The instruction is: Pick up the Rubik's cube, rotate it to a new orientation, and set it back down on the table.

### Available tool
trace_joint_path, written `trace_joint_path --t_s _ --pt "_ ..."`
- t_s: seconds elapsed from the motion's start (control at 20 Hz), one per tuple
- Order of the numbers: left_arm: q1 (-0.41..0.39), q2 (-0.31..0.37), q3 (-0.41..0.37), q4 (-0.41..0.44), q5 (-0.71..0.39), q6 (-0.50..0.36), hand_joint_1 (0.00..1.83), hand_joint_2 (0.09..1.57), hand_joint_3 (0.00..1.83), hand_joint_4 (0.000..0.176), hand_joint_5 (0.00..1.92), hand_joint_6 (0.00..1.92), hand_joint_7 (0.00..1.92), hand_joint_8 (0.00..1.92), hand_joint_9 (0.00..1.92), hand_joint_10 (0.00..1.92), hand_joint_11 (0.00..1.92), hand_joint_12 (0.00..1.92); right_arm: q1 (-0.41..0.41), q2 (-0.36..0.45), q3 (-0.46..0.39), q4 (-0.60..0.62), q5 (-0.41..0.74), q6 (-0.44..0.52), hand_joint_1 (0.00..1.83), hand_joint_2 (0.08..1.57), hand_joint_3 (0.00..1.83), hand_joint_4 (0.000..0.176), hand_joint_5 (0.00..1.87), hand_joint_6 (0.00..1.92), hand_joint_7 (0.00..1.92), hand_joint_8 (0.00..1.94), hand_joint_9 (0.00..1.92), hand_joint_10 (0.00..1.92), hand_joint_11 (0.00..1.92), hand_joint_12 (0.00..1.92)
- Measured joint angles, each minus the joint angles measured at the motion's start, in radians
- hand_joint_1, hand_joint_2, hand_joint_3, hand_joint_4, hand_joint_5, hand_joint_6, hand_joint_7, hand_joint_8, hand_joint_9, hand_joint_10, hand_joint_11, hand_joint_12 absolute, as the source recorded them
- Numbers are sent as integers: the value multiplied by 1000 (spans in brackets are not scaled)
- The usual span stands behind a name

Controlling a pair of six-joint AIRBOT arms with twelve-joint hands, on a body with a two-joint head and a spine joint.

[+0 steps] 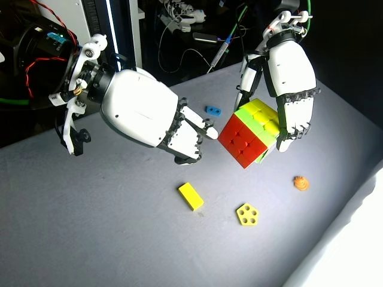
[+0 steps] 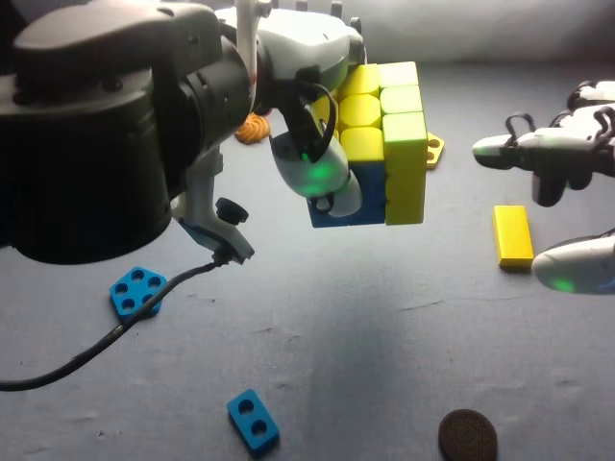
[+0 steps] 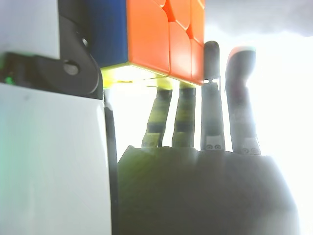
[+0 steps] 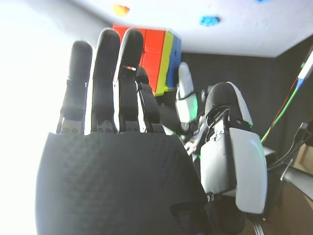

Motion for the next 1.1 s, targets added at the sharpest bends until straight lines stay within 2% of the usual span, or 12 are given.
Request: trace_joint_path --t_s 0.15,0.2,0.25,0.3,0.35,0.4,0.45,0.5,0.75,0.85,1.05,1.1 --pt "35 0 0 62 10 -55 1041 1383 8 13 533 1651 521 1810 457 1921 413 1921 0 -8 0 0 0 -9 125 1200 0 0 173 20 321 295 178 802 0 1456" --pt "44 0 0 69 13 -60 1048 1377 4 17 542 1646 535 1785 472 1921 434 1921 0 -8 0 0 0 -10 110 1206 0 0 121 3 237 45 128 421 0 1225" --pt "52 0 0 77 20 -61 1040 1382 6 19 529 1665 529 1793 466 1921 436 1921 0 -8 0 0 0 -10 114 1204 0 0 102 3 197 10 123 286 0 1177" --pt "63 0 0 80 26 -68 1040 1381 5 20 527 1669 535 1785 465 1921 415 1921 0 -9 0 0 0 -10 84 1206 0 0 79 0 112 1 67 171 0 970" --pt "74 0 0 92 29 -80 1046 1378 4 17 536 1655 535 1786 470 1921 427 1921 0 -9 0 0 1 -10 69 1217 3 0 24 1 27 0 15 51 0 486" --pt "89 0 0 128 35 -121 1048 1377 3 14 543 1643 532 1794 463 1921 421 1921 0 -10 0 0 1 -10 52 1223 5 0 4 0 5 0 2 9 0 214" --pt "102 0 0 154 38 -153 1048 1377 3 14 543 1643 532 1794 463 1921 421 1921 0 -12 0 0 2 -10 52 1223 5 0 4 0 5 0 2 9 0 214" --pt "115 0 0 180 42 -170 1050 1377 3 12 550 1634 527 1801 464 1921 420 1921 0 -14 0 0 3 -10 52 1221 3 0 0 0 0 0 0 1 0 51" --pt "193 0 0 248 73 -218 1038 1384 6 22 534 1676 520 1793 478 1921 434 1921 -1 -14 0 0 9 -10 29 1223 2 0 0 0 0 0 1 0 3 22" --pt "227 0 1 315 82 -288 1042 1383 5 14 539 1653 518 1811 483 1921 433 1921 -1 -16 0 0 11 -10 15 1227 0 0 0 0 0 0 14 4 0 85" --pt "287 -5 18 414 96 -362 1041 1384 6 15 536 1658 518 1810 497 1921 455 1921 -1 -17 0 0 12 -10 34 1226 1 0 0 0 4 0 22 5 0 145" --pt "304 -9 27 449 101 -402 1058 1372 0 4 545 1616 552 1789 491 1921 427 1921 -6 -18 0 2 15 -10 39 1226 0 0 3 1 4 2 24 5 0 112"
